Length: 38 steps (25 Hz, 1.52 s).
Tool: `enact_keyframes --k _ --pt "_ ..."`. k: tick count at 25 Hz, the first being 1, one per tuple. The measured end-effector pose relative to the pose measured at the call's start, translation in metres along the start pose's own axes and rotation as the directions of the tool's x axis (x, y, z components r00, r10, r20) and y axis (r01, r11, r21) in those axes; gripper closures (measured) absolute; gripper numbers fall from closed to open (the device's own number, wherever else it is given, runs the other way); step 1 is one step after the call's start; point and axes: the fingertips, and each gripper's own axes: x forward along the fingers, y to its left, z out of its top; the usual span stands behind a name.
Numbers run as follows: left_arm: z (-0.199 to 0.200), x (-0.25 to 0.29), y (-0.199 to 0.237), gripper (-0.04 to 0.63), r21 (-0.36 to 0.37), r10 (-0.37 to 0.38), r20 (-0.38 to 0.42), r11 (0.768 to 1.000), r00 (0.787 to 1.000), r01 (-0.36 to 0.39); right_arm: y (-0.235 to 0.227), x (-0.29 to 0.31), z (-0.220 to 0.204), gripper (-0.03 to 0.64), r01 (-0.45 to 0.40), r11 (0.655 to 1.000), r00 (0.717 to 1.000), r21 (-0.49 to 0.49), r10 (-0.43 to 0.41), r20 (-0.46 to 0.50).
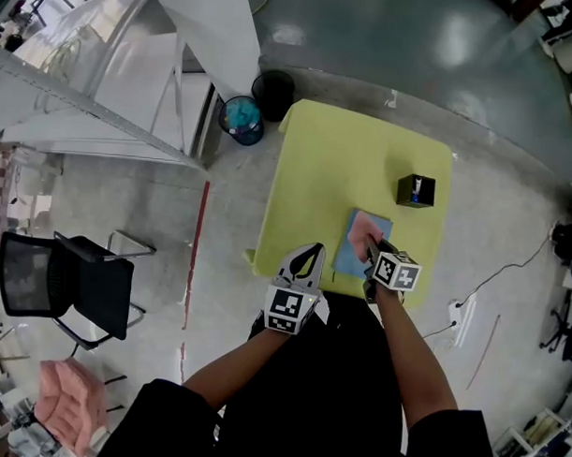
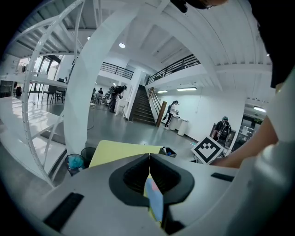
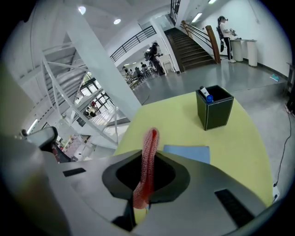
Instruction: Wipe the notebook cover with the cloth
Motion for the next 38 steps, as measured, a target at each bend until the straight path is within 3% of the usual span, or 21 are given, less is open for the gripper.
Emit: enact_keyframes --k 6,11,17,25,29,38 --pt "-0.009 -0.004 0.024 0.578 0.036 -0.004 -0.027 0.999 1.000 0.005 0.022 0.014 -0.005 0.578 -0.024 0.995 1.000 0.094 0.024 0.006" --pt "-0.010 0.000 0.035 0.578 0.031 0.050 -0.043 0.998 0.998 -0.048 0.018 0.029 -0.019 0.578 -0.027 0.994 0.998 0.104 0.033 -0.055" --pt "-0.015 0.015 0.027 0.578 0.037 0.065 -0.093 0.997 0.994 -0.061 0.002 0.059 -0.035 0.578 -0.029 0.984 0.991 0.177 0.052 -0.122" --pt "-0.032 0.041 0.021 0.578 0.040 0.078 -0.163 0.997 0.984 -0.073 -0.021 0.091 -0.050 0.578 0.015 0.979 0.981 0.202 0.025 -0.193" --pt "-0.019 0.053 0.013 0.578 0.106 0.073 -0.135 0.993 0.988 -0.059 -0.032 0.099 -0.058 0.578 0.033 0.984 0.977 0.175 0.005 -0.213" --pt "-0.023 0.067 0.002 0.578 0.071 0.076 -0.147 0.995 0.986 -0.066 -0.048 0.106 -0.065 0.577 0.035 0.984 0.977 0.177 0.004 -0.214"
